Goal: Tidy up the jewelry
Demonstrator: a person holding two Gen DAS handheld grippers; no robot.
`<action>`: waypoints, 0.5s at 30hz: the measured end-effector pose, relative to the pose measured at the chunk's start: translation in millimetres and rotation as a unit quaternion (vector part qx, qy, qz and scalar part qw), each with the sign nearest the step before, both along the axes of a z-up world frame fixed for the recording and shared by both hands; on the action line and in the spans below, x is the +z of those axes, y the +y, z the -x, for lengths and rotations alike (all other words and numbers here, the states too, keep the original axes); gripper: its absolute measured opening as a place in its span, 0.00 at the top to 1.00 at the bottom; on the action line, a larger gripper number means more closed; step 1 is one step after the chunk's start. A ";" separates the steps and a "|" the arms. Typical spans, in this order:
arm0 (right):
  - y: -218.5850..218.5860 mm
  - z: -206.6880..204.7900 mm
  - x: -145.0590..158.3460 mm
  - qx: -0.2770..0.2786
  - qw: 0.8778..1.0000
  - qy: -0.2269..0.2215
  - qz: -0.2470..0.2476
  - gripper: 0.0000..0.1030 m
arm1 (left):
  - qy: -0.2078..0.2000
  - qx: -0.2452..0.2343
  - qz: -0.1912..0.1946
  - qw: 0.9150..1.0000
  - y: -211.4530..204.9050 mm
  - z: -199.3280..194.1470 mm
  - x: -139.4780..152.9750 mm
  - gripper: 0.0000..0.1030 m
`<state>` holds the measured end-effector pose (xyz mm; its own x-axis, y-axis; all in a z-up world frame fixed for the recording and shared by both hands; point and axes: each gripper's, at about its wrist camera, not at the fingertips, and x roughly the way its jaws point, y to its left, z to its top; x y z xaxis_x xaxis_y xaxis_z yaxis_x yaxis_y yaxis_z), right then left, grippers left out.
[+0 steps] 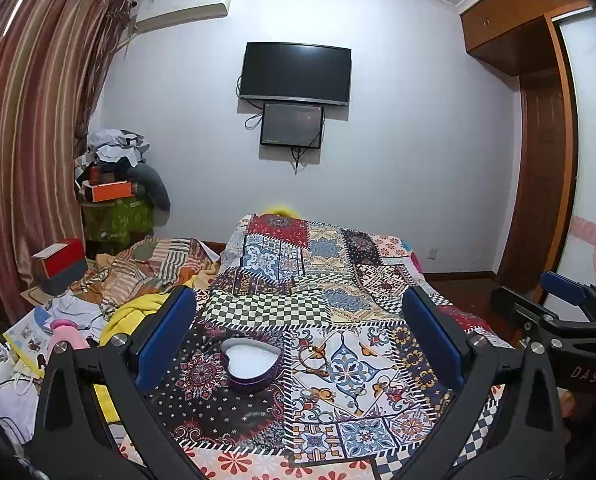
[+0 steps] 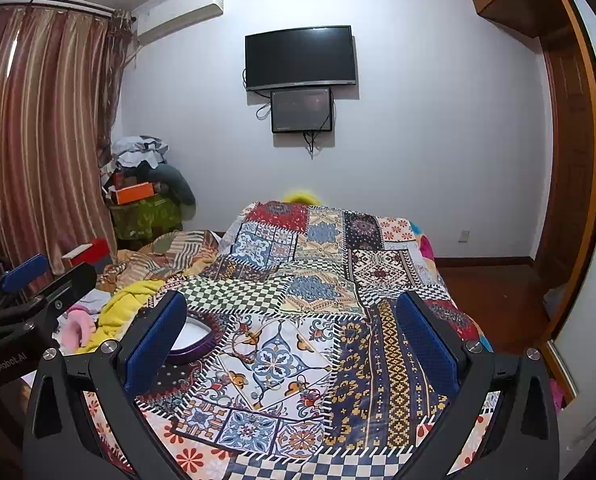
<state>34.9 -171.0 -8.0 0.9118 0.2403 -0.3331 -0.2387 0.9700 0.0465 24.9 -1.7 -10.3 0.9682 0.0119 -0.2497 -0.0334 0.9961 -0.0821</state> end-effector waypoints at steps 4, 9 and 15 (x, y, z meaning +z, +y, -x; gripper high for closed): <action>-1.2 -8.6 -2.5 -0.003 1.000 0.009 0.001 0.00 | 0.011 0.000 0.000 1.000 1.3 -11.4 -2.8 0.00; -5.9 -22.4 -8.9 -0.009 1.000 0.025 0.001 0.00 | 0.024 0.002 0.001 1.000 5.5 -29.0 -7.3 0.00; -10.9 -40.4 -22.3 -0.017 0.999 0.049 0.010 0.00 | 0.048 0.001 -0.004 0.999 6.7 -50.4 -18.3 0.00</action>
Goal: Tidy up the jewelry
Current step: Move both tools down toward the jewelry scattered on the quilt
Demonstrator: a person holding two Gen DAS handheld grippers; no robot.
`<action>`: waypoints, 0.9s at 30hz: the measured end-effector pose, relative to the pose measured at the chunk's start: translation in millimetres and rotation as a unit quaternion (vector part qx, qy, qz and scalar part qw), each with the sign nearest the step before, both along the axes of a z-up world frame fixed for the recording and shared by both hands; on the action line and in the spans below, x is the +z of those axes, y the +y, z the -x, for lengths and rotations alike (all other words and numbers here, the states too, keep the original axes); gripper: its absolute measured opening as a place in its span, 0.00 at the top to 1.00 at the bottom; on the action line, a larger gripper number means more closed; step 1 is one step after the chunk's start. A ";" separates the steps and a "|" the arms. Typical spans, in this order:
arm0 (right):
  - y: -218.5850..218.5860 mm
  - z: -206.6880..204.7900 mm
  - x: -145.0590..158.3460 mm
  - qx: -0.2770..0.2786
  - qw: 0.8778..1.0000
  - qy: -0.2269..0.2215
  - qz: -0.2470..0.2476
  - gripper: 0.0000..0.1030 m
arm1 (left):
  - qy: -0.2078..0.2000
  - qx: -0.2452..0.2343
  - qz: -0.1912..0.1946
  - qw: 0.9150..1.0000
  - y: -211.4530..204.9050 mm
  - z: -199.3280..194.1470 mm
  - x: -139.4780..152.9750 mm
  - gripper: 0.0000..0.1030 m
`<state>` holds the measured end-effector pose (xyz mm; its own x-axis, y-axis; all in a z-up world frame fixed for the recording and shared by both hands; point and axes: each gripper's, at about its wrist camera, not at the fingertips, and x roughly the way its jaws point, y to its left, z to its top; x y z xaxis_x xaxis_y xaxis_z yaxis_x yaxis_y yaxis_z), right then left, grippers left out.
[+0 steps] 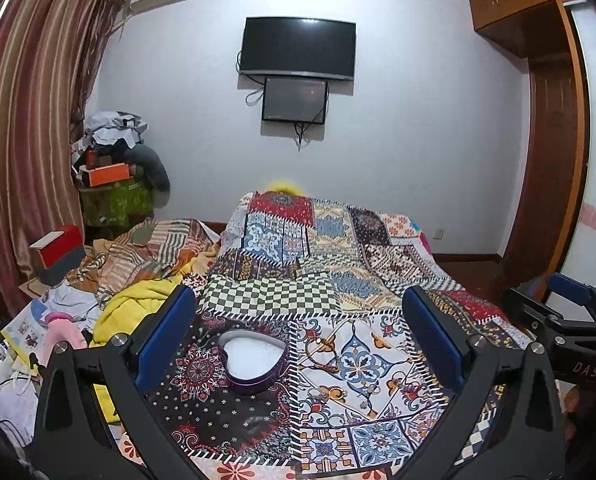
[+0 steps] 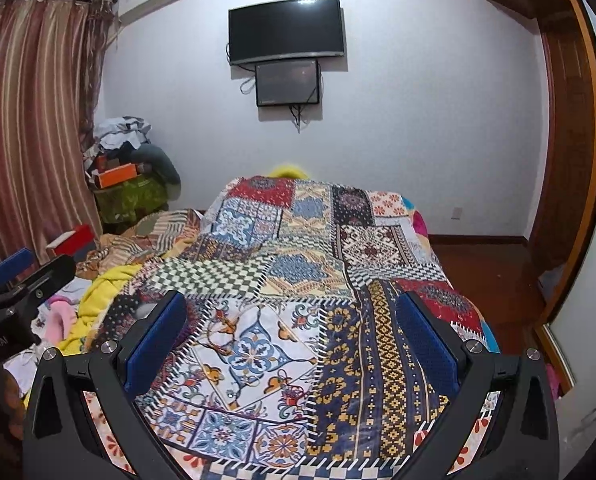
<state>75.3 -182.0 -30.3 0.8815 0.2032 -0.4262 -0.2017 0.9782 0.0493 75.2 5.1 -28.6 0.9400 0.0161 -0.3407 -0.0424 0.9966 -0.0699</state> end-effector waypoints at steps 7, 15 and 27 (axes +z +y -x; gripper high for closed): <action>-7.6 -22.2 -27.3 -0.008 0.998 0.048 0.028 0.00 | 0.048 -0.004 -0.012 0.999 -0.6 -26.2 -28.4 0.00; -21.7 -43.4 -73.2 -0.005 0.988 0.150 0.035 0.00 | 0.161 -0.027 -0.007 0.986 1.0 -55.9 -88.9 0.00; -1.5 -44.0 -102.6 0.059 0.978 0.197 0.020 0.12 | 0.271 -0.100 0.020 0.957 -18.0 -73.6 -153.9 0.18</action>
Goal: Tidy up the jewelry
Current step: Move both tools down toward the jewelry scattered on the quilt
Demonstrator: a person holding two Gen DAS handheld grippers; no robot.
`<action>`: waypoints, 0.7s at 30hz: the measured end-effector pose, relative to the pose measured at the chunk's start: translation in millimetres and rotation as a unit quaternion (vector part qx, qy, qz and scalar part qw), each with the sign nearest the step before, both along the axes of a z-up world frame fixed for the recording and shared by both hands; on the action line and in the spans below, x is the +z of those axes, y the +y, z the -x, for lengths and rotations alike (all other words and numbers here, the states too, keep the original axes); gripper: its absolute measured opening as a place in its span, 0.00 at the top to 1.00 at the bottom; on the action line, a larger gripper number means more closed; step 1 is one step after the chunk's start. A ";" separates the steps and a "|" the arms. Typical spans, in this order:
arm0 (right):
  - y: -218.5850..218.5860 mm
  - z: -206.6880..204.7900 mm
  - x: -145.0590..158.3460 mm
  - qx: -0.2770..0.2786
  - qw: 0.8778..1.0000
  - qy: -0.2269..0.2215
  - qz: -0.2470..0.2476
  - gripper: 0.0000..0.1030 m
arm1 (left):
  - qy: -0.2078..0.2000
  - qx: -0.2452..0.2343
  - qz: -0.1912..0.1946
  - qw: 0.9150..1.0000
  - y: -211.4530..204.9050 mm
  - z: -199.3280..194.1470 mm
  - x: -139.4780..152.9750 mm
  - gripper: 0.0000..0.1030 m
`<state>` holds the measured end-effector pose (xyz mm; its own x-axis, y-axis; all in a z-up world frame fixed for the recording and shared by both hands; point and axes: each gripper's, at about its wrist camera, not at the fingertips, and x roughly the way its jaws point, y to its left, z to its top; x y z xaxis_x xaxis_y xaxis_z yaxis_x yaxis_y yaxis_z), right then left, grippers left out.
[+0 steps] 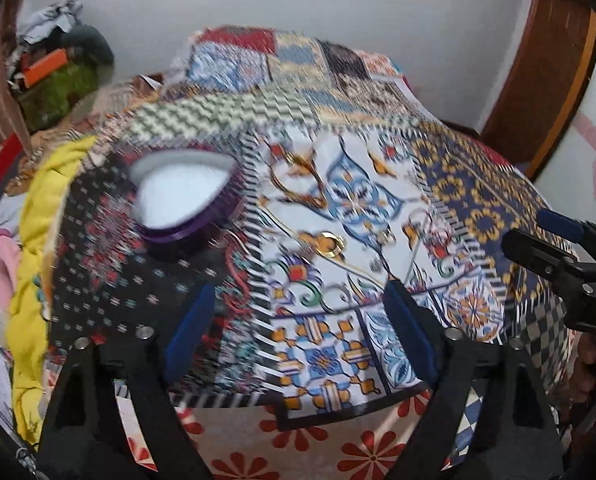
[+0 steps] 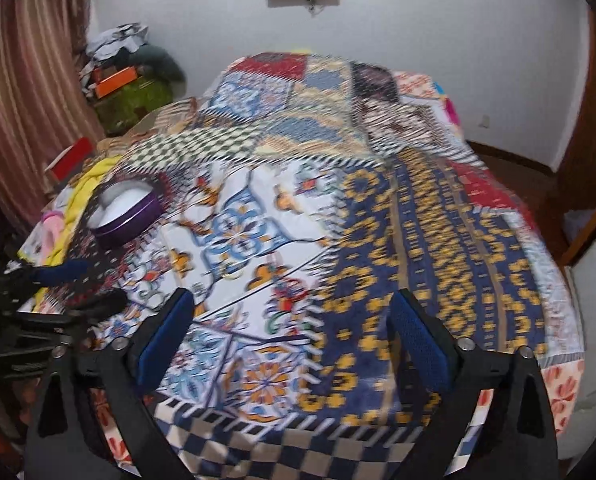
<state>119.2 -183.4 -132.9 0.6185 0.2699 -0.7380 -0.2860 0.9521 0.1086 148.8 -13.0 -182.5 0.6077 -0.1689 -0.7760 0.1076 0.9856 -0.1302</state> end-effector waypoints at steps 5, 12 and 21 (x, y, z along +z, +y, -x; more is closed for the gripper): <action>11.1 -3.7 -14.9 0.025 0.999 0.029 -0.004 0.30 | 0.024 -0.021 0.010 0.999 -6.3 -3.5 -12.2 0.32; 17.3 -4.5 -21.6 0.041 0.998 0.039 -0.007 0.37 | 0.050 -0.042 0.017 0.998 -13.5 -13.6 -25.6 0.53; 29.3 -6.4 -31.0 0.074 0.995 0.064 -0.022 0.47 | 0.050 -0.048 0.008 0.998 -19.2 -24.9 -32.2 0.75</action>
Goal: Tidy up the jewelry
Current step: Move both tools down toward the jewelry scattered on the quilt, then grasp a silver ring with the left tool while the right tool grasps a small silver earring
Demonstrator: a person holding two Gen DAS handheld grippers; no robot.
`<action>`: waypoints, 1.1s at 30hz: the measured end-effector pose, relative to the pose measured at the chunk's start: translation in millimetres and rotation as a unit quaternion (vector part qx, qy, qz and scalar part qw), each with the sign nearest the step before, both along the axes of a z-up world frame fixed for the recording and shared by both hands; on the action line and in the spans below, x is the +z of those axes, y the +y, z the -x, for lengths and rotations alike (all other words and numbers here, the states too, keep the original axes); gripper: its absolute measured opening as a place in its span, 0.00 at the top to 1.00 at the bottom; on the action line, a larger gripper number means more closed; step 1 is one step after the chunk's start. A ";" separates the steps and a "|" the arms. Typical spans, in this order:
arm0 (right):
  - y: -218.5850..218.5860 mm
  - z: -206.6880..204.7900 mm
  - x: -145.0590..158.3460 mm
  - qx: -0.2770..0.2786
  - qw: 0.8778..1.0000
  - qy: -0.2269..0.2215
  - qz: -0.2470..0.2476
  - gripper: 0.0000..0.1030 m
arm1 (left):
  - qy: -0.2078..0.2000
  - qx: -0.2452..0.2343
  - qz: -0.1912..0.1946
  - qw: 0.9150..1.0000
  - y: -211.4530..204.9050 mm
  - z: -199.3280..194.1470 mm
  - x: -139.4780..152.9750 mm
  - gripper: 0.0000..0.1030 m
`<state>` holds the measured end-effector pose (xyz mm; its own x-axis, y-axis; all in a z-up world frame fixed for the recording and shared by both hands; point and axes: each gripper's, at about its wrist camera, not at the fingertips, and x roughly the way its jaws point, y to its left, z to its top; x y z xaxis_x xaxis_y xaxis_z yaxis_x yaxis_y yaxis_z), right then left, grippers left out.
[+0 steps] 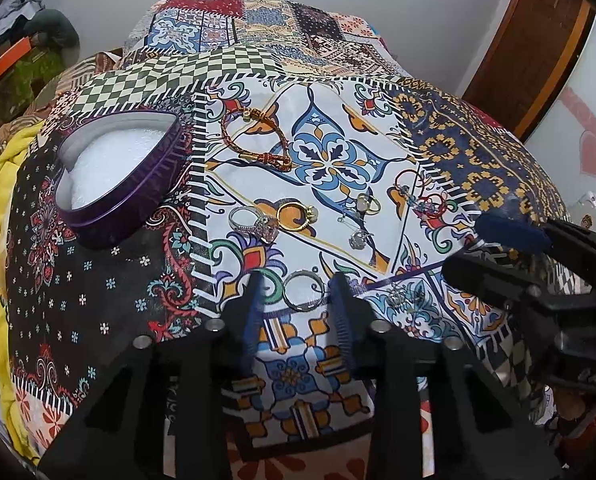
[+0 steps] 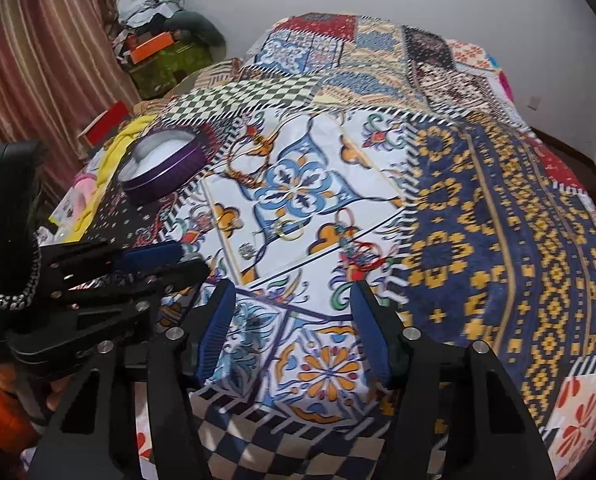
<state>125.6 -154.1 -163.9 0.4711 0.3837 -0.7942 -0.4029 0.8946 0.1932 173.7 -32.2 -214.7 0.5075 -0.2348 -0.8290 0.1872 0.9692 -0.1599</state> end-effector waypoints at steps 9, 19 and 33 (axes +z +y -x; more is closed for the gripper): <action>21.0 0.9 -9.5 0.037 0.999 0.026 -0.001 0.54 | -0.005 0.006 0.008 1.000 8.0 7.8 2.6 0.80; 35.4 -1.9 -20.5 0.045 0.998 0.041 0.021 0.91 | -0.018 0.015 0.005 1.000 18.9 24.2 12.0 0.80; 35.9 -0.3 32.5 0.027 0.999 -0.026 0.008 0.91 | -0.075 0.030 0.004 0.997 34.1 41.5 54.0 0.80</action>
